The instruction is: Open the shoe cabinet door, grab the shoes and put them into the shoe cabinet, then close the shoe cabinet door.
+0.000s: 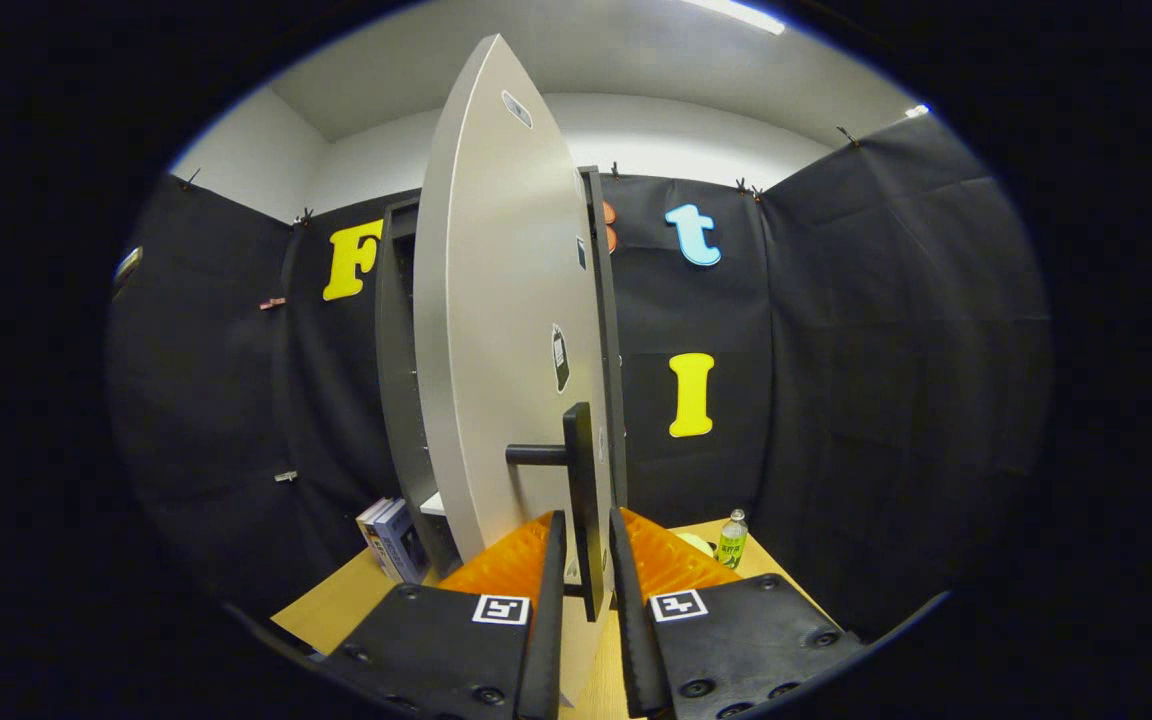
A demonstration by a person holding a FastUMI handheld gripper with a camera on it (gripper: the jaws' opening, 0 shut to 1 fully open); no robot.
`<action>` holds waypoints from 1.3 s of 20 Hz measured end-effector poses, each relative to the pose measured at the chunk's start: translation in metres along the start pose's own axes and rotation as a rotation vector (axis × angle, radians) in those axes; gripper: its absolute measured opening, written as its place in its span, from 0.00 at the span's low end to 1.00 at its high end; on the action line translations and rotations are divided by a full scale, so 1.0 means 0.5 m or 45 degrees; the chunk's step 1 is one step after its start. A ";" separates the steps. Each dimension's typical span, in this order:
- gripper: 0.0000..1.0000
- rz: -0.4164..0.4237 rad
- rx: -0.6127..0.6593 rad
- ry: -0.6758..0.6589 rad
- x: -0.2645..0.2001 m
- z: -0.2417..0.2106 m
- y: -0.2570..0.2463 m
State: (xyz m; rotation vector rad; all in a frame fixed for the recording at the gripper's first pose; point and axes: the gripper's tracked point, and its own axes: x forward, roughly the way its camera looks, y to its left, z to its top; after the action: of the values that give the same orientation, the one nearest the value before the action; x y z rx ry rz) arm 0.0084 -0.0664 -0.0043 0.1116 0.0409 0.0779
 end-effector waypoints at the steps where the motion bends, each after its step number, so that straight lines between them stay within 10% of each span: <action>1: 0.29 0.004 0.003 -0.002 -0.003 0.003 -0.008; 15: 0.29 -0.193 -0.090 -0.068 -0.075 0.035 -0.130; 21: 0.47 -0.203 -0.113 -0.019 -0.149 0.033 -0.079; 26: 0.82 -0.096 -0.110 0.181 -0.177 -0.092 0.033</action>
State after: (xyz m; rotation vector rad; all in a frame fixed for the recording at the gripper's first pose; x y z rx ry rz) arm -0.0829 -0.0520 -0.0450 0.0181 0.1830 0.0124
